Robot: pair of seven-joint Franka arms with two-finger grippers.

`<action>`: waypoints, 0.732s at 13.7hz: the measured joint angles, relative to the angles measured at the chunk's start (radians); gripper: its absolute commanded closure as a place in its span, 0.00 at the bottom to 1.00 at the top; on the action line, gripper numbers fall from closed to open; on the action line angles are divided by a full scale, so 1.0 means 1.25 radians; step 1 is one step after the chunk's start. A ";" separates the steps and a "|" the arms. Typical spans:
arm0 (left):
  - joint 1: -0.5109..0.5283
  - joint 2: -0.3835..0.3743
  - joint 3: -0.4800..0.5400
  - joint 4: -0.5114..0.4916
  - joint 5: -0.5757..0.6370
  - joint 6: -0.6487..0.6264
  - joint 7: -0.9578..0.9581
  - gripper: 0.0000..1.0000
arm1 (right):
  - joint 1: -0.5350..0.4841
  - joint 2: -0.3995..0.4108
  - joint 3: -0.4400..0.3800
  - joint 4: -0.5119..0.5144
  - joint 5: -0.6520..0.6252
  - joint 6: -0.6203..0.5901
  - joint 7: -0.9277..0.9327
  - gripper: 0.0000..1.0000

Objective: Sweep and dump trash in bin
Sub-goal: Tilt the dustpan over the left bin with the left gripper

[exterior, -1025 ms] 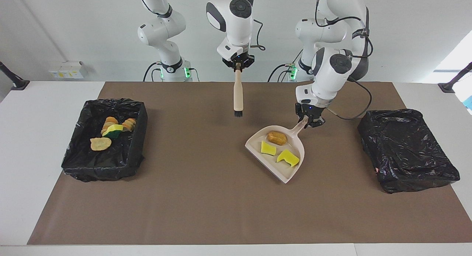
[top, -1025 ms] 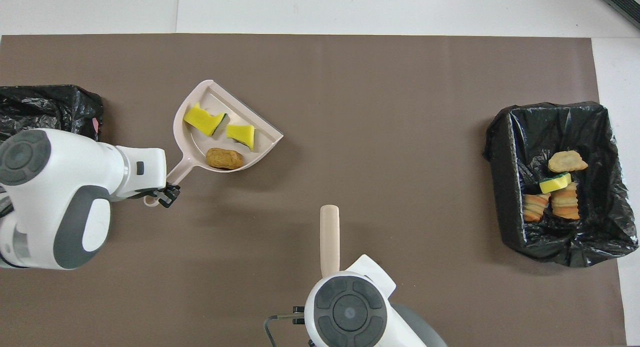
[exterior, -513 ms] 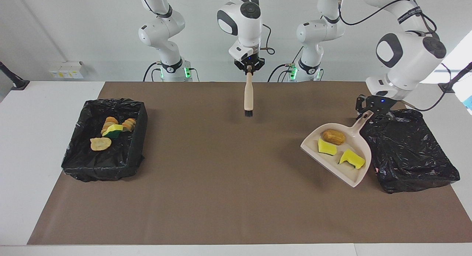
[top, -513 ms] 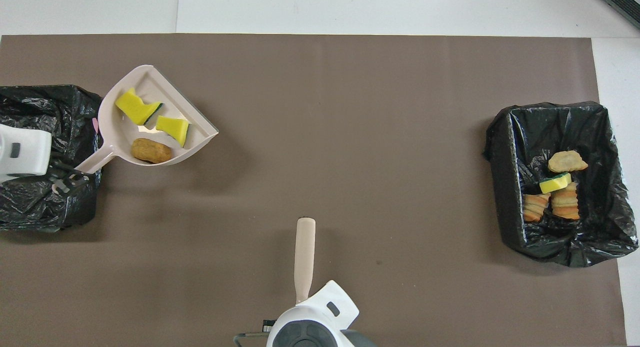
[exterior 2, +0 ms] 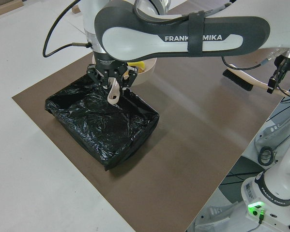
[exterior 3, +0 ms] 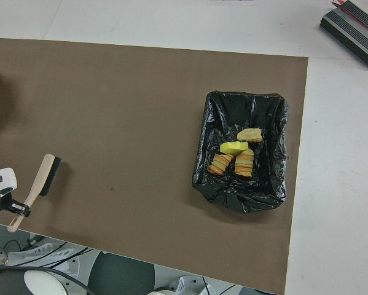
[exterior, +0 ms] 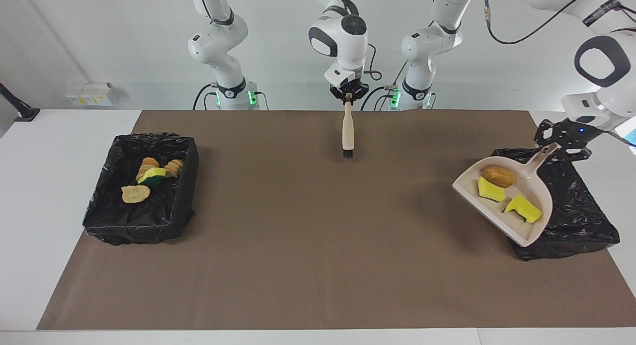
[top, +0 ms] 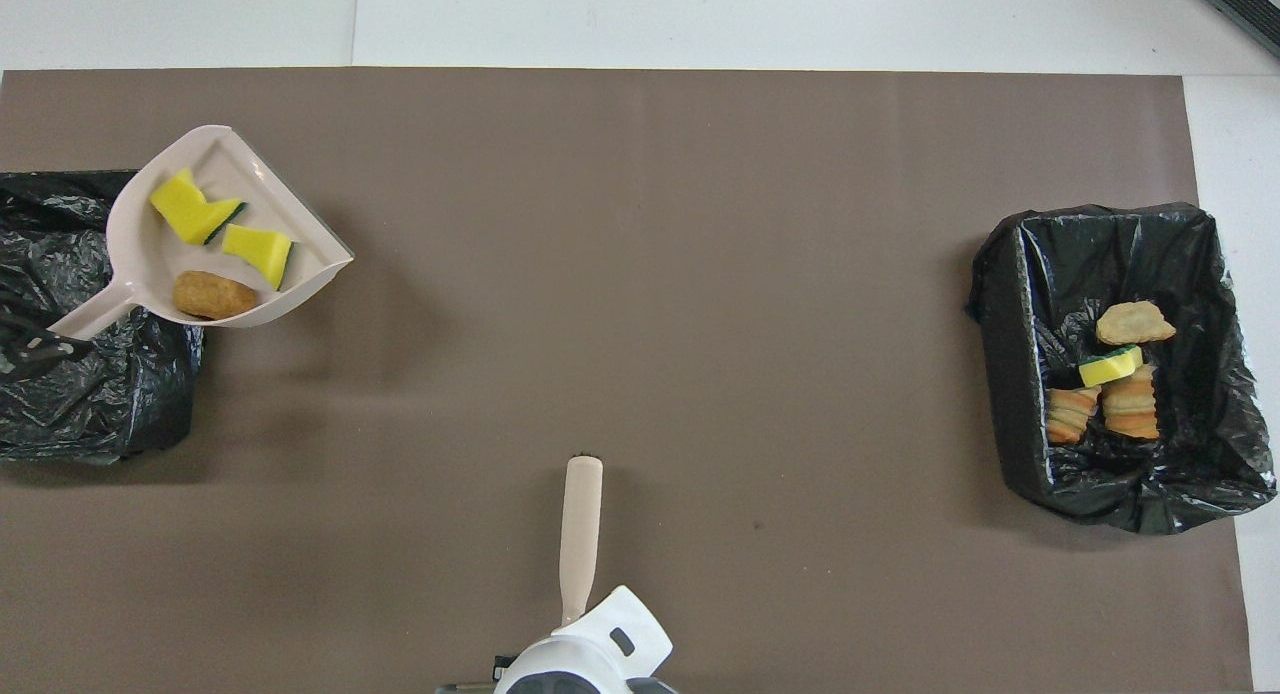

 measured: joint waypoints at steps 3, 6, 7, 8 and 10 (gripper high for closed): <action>0.048 0.019 0.000 0.046 0.116 -0.001 0.120 1.00 | 0.000 0.008 0.000 0.004 -0.024 -0.003 -0.006 0.00; 0.059 0.026 -0.004 0.069 0.228 -0.001 0.148 1.00 | -0.007 0.009 -0.001 0.045 -0.067 -0.078 -0.010 0.00; 0.059 0.026 -0.011 0.072 0.269 -0.001 0.148 1.00 | -0.015 0.009 -0.002 0.067 -0.073 -0.113 -0.023 0.00; 0.058 0.027 -0.017 0.076 0.307 -0.001 0.148 1.00 | -0.028 0.008 -0.003 0.093 -0.073 -0.148 -0.047 0.00; 0.050 0.027 -0.024 0.084 0.373 0.002 0.149 1.00 | -0.072 0.000 -0.005 0.140 -0.074 -0.217 -0.110 0.00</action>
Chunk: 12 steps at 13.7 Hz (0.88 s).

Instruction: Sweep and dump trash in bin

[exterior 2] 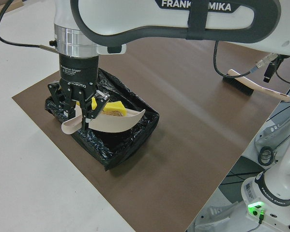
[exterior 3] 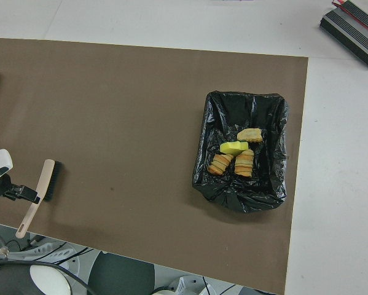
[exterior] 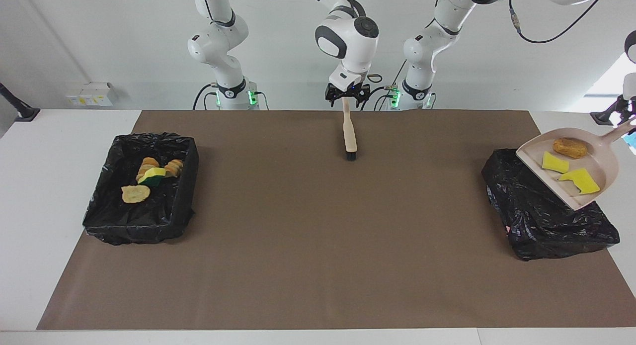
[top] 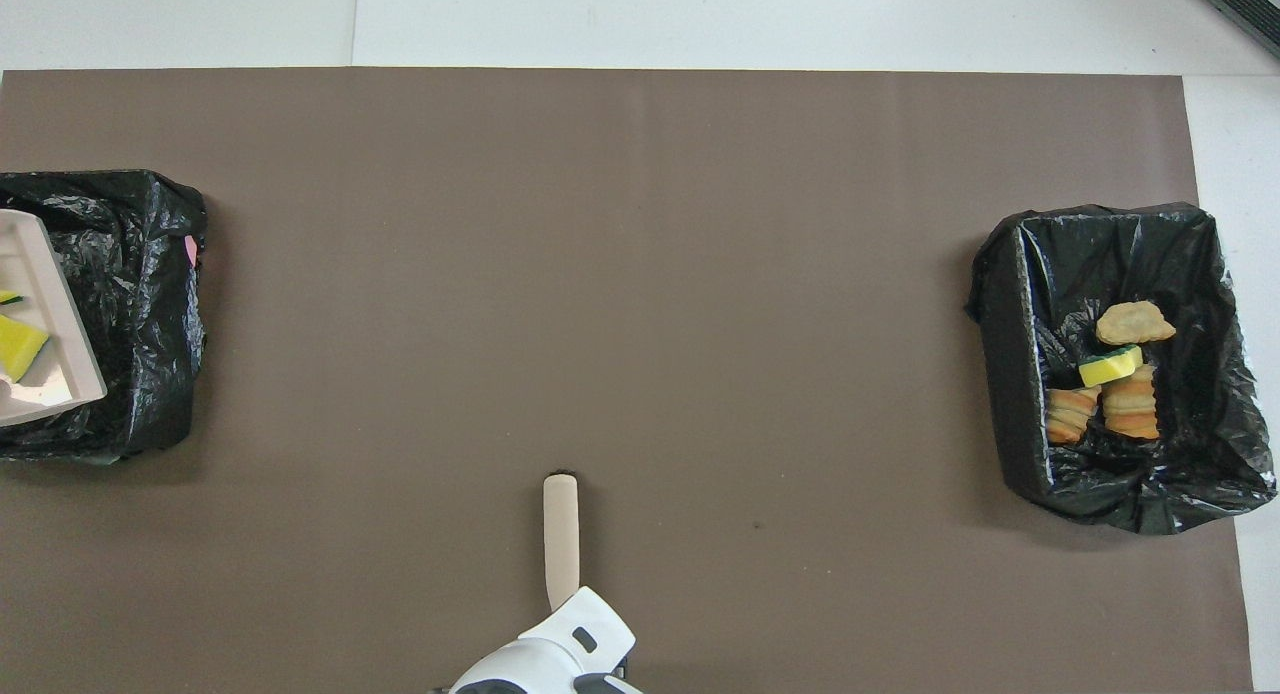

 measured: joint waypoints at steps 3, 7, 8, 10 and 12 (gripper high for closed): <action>-0.052 0.001 -0.006 0.003 0.117 0.030 0.000 1.00 | -0.093 -0.038 -0.007 0.066 0.000 -0.119 -0.131 0.00; -0.121 0.005 -0.007 0.003 0.185 0.057 -0.004 1.00 | -0.199 -0.065 -0.013 0.148 -0.003 -0.241 -0.275 0.00; -0.124 0.005 -0.007 0.004 0.195 0.062 -0.004 1.00 | -0.222 -0.068 -0.015 0.157 -0.006 -0.248 -0.305 0.00; -0.125 0.005 -0.006 0.010 0.202 0.064 -0.004 1.00 | -0.285 -0.085 -0.018 0.166 -0.009 -0.255 -0.378 0.00; -0.125 0.005 -0.004 0.017 0.205 0.064 -0.004 1.00 | -0.364 -0.109 -0.022 0.167 -0.011 -0.264 -0.480 0.00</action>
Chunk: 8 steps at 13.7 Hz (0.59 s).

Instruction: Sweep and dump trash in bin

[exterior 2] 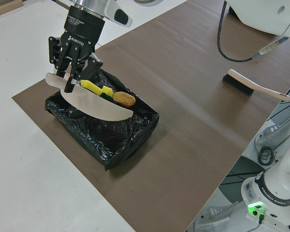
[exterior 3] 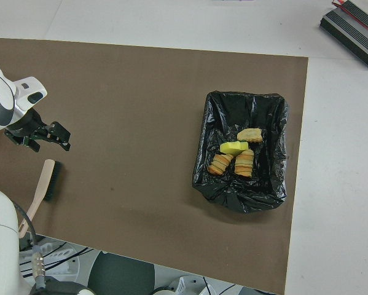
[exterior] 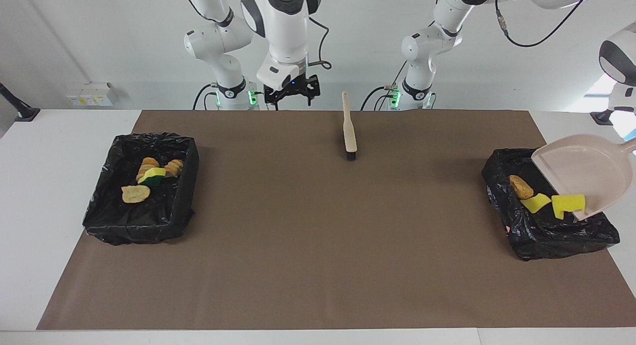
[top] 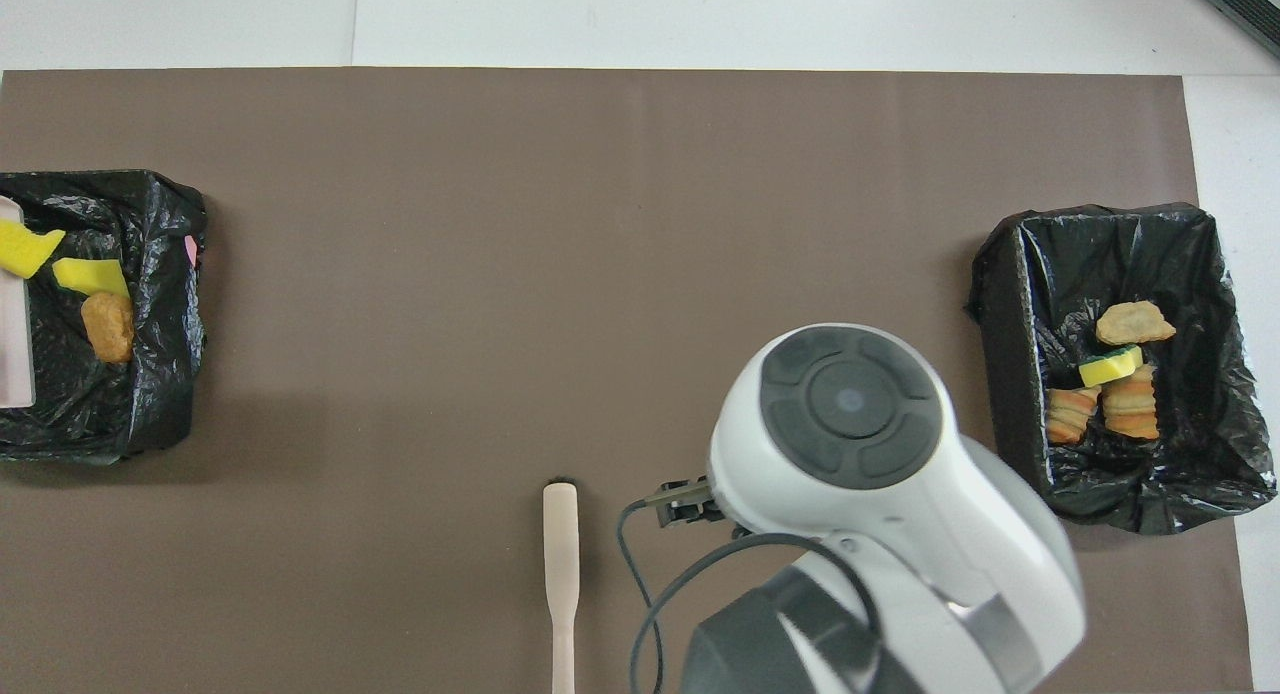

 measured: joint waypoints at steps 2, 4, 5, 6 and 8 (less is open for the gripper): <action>0.000 -0.003 0.000 0.005 0.004 0.000 0.000 1.00 | -0.071 -0.016 -0.002 0.003 -0.017 -0.004 -0.093 0.00; -0.004 -0.015 -0.001 0.010 0.006 0.000 0.003 1.00 | -0.127 -0.020 -0.004 0.018 -0.050 -0.005 -0.175 0.00; -0.007 -0.022 -0.002 0.013 0.009 -0.001 0.005 1.00 | -0.151 -0.020 -0.005 0.025 -0.065 -0.005 -0.212 0.00; -0.009 -0.032 -0.002 0.017 0.011 -0.001 0.006 1.00 | -0.174 -0.021 -0.005 0.032 -0.080 -0.005 -0.245 0.00; -0.012 -0.070 -0.005 0.025 0.007 -0.009 0.012 1.00 | -0.219 -0.020 -0.005 0.038 -0.089 -0.005 -0.305 0.00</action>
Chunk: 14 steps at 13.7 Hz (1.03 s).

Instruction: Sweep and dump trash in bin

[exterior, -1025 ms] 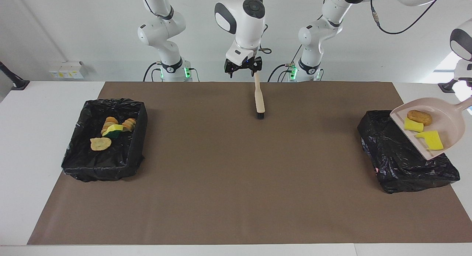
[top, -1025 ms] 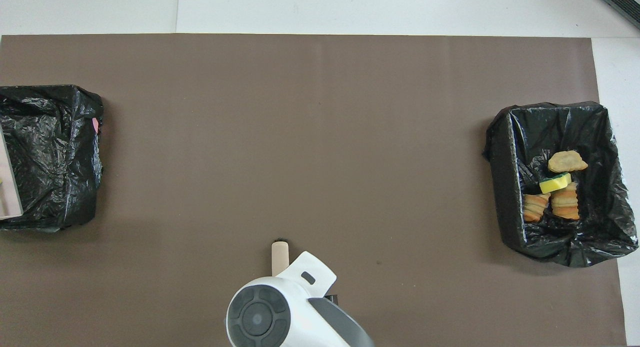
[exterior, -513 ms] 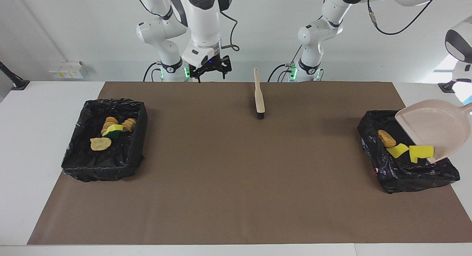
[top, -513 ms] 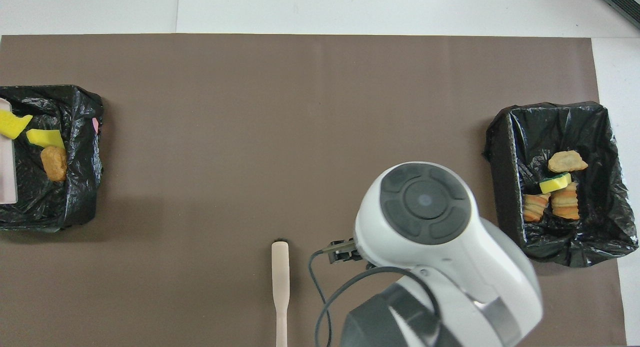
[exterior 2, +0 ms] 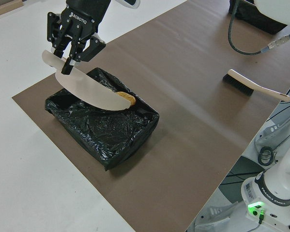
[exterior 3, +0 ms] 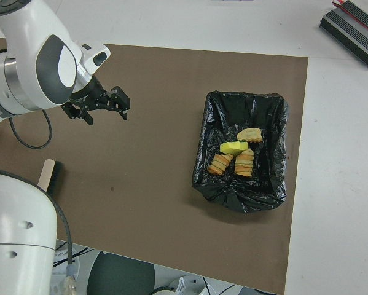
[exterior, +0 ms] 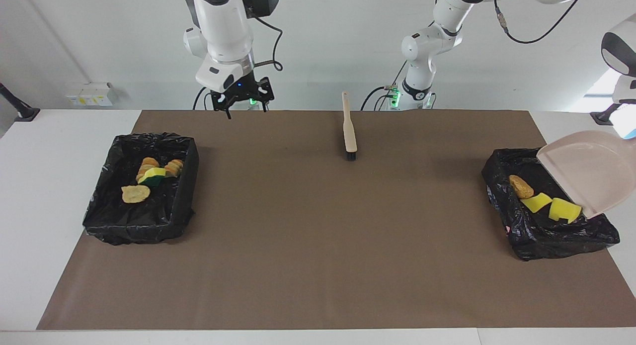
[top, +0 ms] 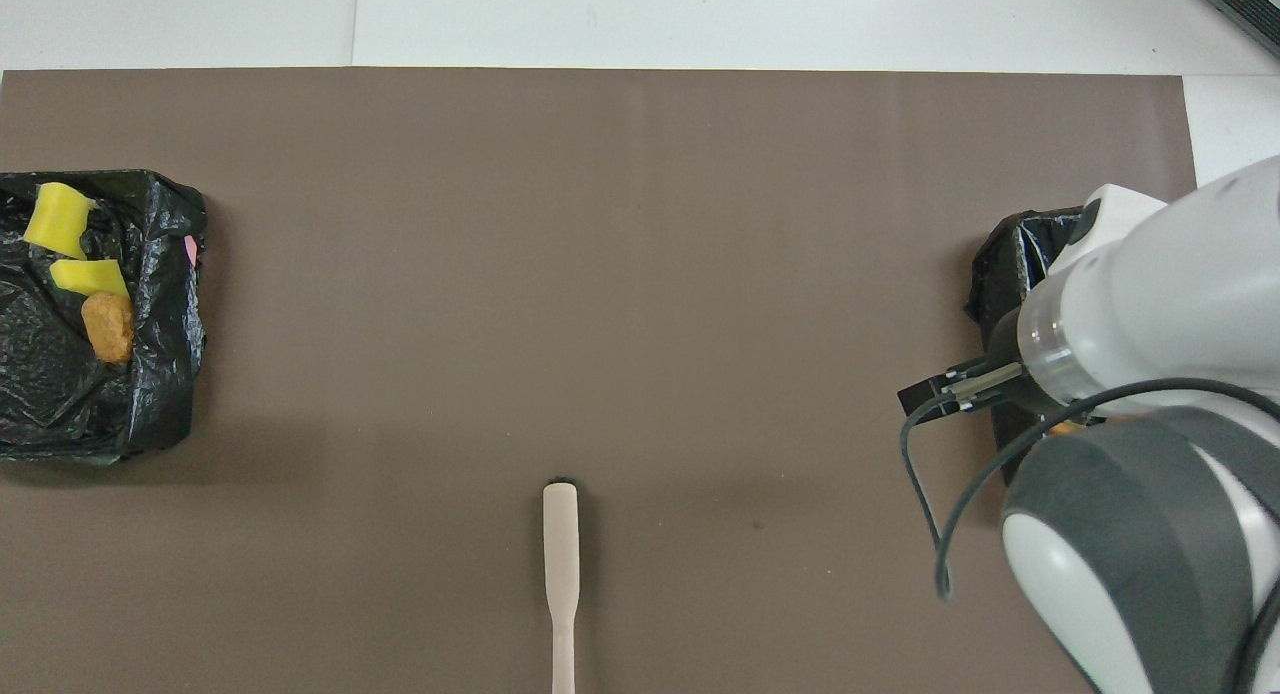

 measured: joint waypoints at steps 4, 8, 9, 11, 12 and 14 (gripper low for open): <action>-0.010 -0.066 -0.023 0.000 -0.160 -0.044 0.002 1.00 | -0.056 0.000 0.000 0.001 -0.003 0.000 -0.085 0.00; -0.041 -0.093 -0.033 -0.027 -0.330 -0.091 -0.151 1.00 | -0.088 0.004 -0.001 0.001 -0.014 0.001 -0.091 0.00; -0.066 -0.102 -0.035 -0.049 -0.354 -0.098 -0.231 1.00 | -0.100 0.006 -0.001 0.001 -0.016 0.004 -0.091 0.00; -0.137 -0.125 -0.039 -0.110 -0.393 -0.105 -0.428 1.00 | -0.120 0.008 -0.002 0.002 -0.019 0.020 -0.091 0.00; -0.177 -0.134 -0.040 -0.141 -0.410 -0.106 -0.529 1.00 | -0.129 0.009 -0.002 0.002 -0.021 0.025 -0.091 0.00; -0.256 -0.143 -0.043 -0.192 -0.467 -0.105 -0.744 1.00 | -0.151 0.011 -0.002 0.002 -0.023 0.038 -0.091 0.00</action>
